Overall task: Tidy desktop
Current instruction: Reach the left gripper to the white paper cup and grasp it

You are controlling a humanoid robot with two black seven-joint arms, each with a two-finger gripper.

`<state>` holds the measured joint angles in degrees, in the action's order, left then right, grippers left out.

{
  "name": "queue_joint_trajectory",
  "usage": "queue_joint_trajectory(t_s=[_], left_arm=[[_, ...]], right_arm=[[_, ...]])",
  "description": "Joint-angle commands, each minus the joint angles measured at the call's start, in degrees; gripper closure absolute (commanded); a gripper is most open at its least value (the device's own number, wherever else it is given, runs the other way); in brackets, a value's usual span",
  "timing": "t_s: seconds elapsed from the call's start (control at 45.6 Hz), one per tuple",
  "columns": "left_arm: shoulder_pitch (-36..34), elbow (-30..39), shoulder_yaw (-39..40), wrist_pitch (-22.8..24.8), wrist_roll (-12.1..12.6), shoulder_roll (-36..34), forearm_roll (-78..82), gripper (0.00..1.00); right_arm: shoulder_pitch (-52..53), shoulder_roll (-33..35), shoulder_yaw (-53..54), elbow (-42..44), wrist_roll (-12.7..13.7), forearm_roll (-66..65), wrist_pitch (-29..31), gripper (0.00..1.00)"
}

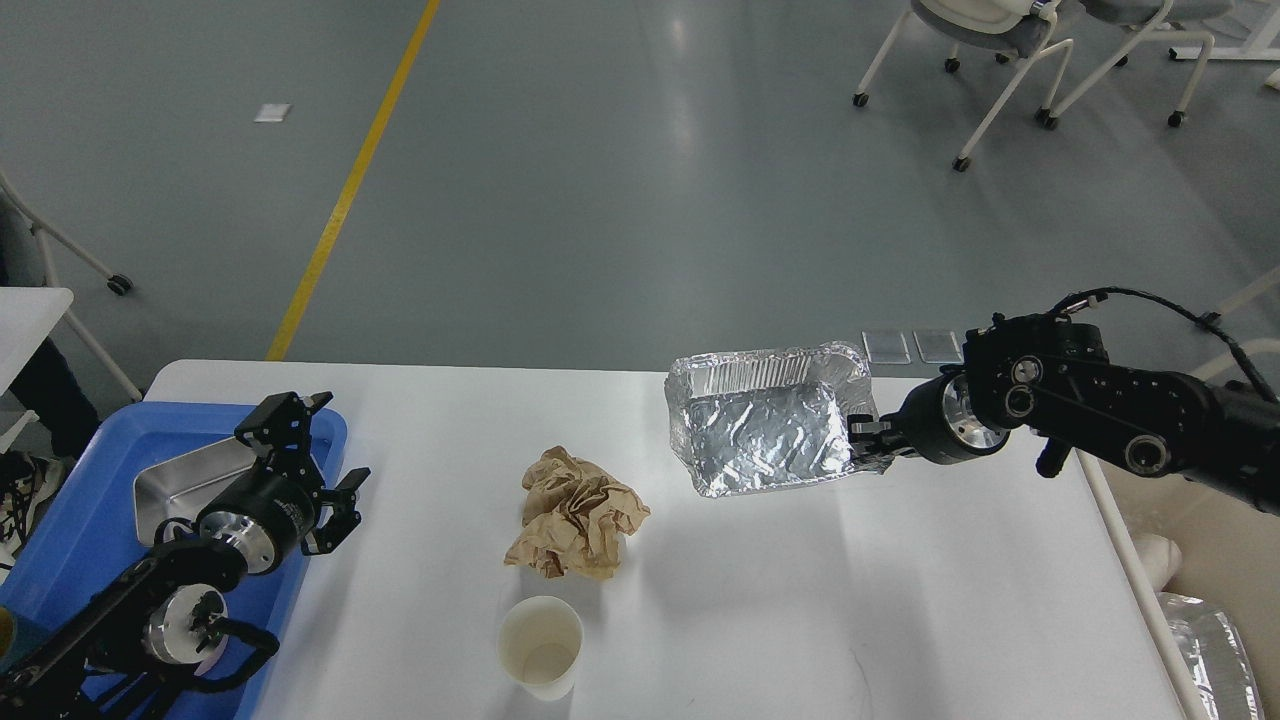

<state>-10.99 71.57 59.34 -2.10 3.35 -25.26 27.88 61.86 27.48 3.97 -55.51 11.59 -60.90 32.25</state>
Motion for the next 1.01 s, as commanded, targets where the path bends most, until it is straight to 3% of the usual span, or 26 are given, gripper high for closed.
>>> queue_joint_trajectory(t_s=[0.0,0.175,0.416,0.745,0.986], left_arm=[[-4.1,3.6,-7.5,-0.5,0.0,-7.8,1.6,0.03],[-4.7,17.4,-12.0,-0.5,0.4,-24.0,7.8,0.03],[-4.5,22.7,-22.8,1.6,0.3,-43.3,13.6,0.03],[-4.2,29.3,-26.5,3.2,-0.4,-56.2,17.8,0.03],[-5.3,29.4,-25.8,8.3,-0.4,-57.3,17.9,0.03]], right_arm=[[0.0,-0.5,0.0,0.3,0.0,-0.1,-0.3,1.0],[-0.3,-0.5,-0.1,0.8,0.0,-0.3,-0.5,1.0],[-0.8,-1.5,-0.4,1.4,0.0,-0.3,-0.5,1.0],[-0.6,-1.4,-0.5,1.8,-0.1,-0.2,-0.7,1.0],[-0.6,-1.6,-0.5,1.8,-0.1,-0.2,-0.7,1.0]])
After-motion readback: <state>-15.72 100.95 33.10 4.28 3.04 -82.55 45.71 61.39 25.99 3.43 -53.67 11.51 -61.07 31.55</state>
